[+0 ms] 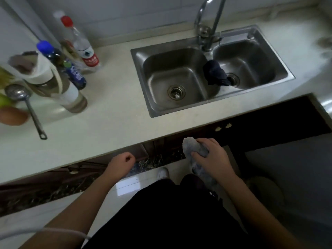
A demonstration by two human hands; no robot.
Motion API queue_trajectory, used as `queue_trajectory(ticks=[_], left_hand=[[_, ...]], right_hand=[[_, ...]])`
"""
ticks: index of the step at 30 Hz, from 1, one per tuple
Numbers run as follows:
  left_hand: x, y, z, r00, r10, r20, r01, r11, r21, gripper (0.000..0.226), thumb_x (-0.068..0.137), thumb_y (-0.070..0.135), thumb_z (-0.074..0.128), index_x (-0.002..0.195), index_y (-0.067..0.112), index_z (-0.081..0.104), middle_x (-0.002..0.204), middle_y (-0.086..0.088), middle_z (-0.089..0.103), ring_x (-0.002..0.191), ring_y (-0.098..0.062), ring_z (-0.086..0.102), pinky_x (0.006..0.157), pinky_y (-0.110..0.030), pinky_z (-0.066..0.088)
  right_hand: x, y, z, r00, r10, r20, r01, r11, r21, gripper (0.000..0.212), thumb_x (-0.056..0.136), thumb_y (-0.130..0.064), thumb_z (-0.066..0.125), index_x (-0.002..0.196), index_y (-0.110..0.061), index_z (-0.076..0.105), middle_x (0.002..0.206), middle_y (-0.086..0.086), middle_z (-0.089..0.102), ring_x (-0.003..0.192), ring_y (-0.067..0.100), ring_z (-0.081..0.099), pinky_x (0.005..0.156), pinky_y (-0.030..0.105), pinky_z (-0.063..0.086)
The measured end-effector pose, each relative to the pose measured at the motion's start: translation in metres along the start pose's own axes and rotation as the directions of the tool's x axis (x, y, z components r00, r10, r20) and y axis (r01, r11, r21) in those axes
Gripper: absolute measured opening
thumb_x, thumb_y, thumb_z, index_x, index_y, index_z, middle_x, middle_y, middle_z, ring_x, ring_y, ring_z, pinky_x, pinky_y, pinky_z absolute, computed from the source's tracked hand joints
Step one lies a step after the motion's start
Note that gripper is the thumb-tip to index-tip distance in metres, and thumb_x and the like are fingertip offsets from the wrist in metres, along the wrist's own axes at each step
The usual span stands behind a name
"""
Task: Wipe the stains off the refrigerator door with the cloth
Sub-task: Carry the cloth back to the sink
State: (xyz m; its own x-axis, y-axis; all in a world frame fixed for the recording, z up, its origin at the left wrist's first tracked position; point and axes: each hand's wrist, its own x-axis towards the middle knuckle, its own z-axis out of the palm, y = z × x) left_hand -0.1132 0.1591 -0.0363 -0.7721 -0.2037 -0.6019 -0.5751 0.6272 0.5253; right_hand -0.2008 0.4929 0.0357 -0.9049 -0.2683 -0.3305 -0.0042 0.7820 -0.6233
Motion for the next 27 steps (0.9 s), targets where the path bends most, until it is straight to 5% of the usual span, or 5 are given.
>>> queue_trajectory(ticks=[10, 16, 21, 27], left_hand=[[-0.014, 0.0, -0.03, 0.951, -0.219, -0.217, 0.18, 0.966, -0.185, 0.022, 0.097, 0.032, 0.057, 0.079, 0.022, 0.064, 0.075, -0.003, 0.07, 0.076, -0.025, 0.067, 0.071, -0.036, 0.051], [-0.016, 0.011, -0.058, 0.911, -0.267, -0.313, 0.218, 0.959, -0.183, 0.018, 0.099, 0.03, 0.055, 0.088, 0.023, 0.067, 0.081, 0.005, 0.069, 0.067, -0.006, 0.066, 0.055, -0.02, 0.043], [-0.001, 0.007, -0.087, 0.874, -0.342, -0.344, 0.265, 0.931, -0.251, 0.015, 0.096, 0.03, 0.055, 0.089, 0.027, 0.068, 0.083, 0.011, 0.068, 0.081, -0.016, 0.066, 0.074, -0.033, 0.05], [0.023, -0.007, -0.117, 0.873, -0.385, -0.299, 0.292, 0.904, -0.311, 0.015, 0.096, 0.035, 0.055, 0.089, 0.029, 0.068, 0.084, 0.011, 0.069, 0.084, -0.014, 0.067, 0.069, -0.031, 0.05]], right_hand=[[0.124, -0.064, 0.005, 0.955, -0.25, 0.161, 0.265, 0.961, -0.076, 0.049, 0.083, -0.035, 0.078, 0.13, -0.025, 0.064, 0.121, -0.005, 0.06, 0.109, 0.019, 0.06, 0.087, 0.025, 0.041], [0.184, -0.106, 0.008, 0.905, -0.36, 0.226, 0.383, 0.922, -0.066, 0.048, 0.087, -0.035, 0.076, 0.132, -0.025, 0.063, 0.117, -0.002, 0.058, 0.107, 0.022, 0.061, 0.084, 0.025, 0.036], [0.222, -0.139, 0.016, 0.866, -0.42, 0.272, 0.448, 0.893, -0.048, 0.045, 0.089, -0.036, 0.073, 0.131, -0.026, 0.062, 0.121, -0.001, 0.06, 0.098, 0.013, 0.054, 0.085, 0.028, 0.038], [0.259, -0.173, 0.04, 0.859, -0.403, 0.315, 0.448, 0.89, -0.082, 0.044, 0.089, -0.038, 0.072, 0.131, -0.028, 0.062, 0.122, -0.004, 0.061, 0.103, 0.016, 0.058, 0.086, 0.029, 0.041]])
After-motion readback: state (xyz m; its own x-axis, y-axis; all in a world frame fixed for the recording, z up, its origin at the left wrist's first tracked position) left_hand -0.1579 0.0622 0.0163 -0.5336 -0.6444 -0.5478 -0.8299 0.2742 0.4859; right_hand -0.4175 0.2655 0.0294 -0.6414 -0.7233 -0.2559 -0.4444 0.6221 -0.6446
